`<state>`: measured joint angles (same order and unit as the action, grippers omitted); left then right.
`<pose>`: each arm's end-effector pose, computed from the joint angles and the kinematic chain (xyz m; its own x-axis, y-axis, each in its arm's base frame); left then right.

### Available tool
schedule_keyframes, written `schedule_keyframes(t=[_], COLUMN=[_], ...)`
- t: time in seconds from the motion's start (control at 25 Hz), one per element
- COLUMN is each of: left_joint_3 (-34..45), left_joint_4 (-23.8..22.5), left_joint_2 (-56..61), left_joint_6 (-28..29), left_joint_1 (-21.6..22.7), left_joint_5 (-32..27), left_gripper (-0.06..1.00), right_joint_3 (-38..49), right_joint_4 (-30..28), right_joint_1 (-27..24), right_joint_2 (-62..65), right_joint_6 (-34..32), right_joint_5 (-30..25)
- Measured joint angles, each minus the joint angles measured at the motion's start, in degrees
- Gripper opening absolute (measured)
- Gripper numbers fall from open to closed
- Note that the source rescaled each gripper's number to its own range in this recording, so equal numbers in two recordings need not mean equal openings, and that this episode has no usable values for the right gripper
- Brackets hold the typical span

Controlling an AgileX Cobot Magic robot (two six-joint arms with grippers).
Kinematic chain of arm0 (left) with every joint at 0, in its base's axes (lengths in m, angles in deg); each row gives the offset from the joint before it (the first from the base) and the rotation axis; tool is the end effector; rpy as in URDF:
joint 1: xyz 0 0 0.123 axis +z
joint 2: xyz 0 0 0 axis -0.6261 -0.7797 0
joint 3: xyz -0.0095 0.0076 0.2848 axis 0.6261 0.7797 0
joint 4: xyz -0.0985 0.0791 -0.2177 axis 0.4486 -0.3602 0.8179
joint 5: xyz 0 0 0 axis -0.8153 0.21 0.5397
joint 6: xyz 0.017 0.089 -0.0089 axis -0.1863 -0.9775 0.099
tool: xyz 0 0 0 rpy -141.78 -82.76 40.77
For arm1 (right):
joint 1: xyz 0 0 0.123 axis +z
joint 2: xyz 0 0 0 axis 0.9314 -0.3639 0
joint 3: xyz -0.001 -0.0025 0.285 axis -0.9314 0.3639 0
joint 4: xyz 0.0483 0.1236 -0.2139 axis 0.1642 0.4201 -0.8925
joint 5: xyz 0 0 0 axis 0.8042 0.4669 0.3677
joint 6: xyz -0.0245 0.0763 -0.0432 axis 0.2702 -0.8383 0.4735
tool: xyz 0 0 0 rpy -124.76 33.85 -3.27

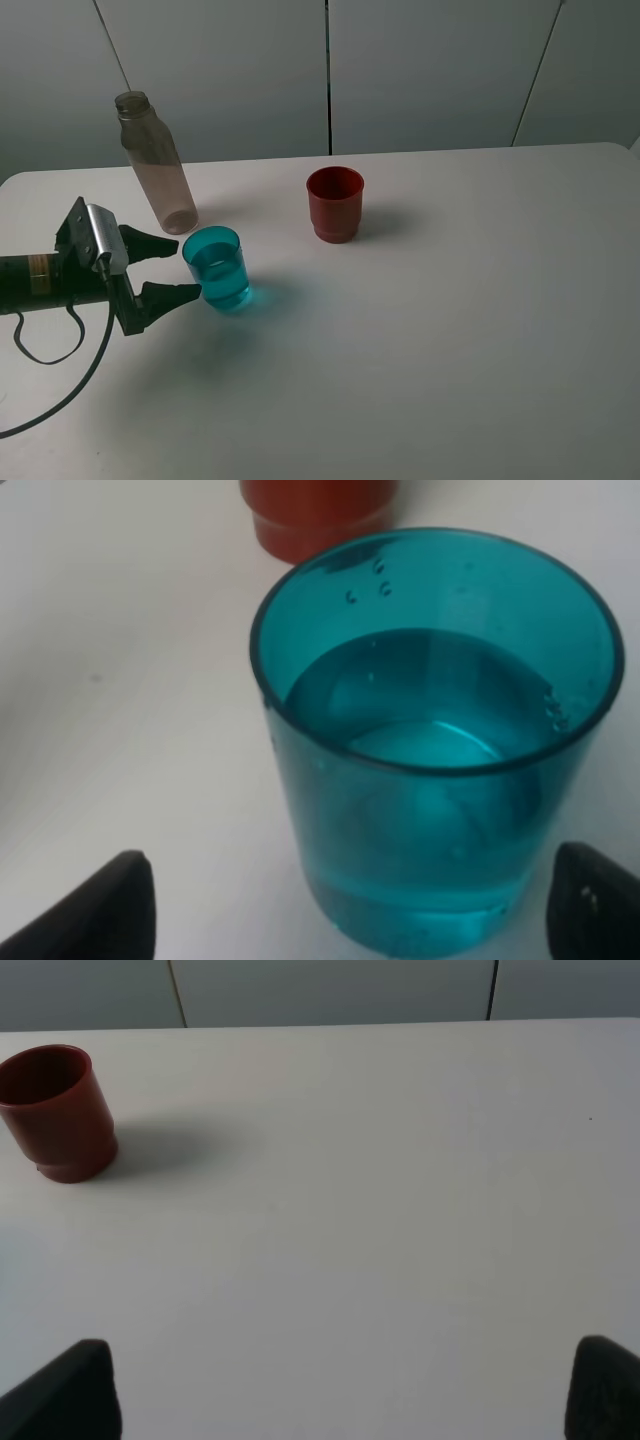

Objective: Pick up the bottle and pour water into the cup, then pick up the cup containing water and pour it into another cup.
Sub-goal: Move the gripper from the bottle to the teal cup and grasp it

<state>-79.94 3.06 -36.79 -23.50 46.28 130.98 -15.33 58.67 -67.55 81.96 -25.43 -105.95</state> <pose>0.2624 -0.0394 0.0744 -0.1932 0.3819 -0.9038 0.8362 0.5460 0.0519 -0.0077 0.0056 0.2752 -0.4818 0.0114 -0.8762 -0.0646 0.9967 0.0485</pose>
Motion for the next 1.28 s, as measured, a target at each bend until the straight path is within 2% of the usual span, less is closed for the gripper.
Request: schedule_keyframes(t=[0.36,0.76,1.28], left_joint_3=[-1.91,-4.03,-4.51], left_joint_4=[-1.45,-1.14,0.09], left_joint_2=[-3.27,-6.00,-9.29], left_joint_6=[-0.46,-0.46,-3.75], left_joint_1=[-1.12,-2.04,-2.04], left_joint_5=[0.76,1.87,5.19], left_gripper=[1.00,1.00,1.00], right_joint_3=[0.00,0.00,0.00], right_joint_4=[0.00,0.00,0.00], right_joint_1=[0.00,0.00,0.00], right_joint_2=[0.00,0.00,0.00], right_joint_6=[0.00,0.00,0.00], right_joint_5=[0.00,0.00,0.00])
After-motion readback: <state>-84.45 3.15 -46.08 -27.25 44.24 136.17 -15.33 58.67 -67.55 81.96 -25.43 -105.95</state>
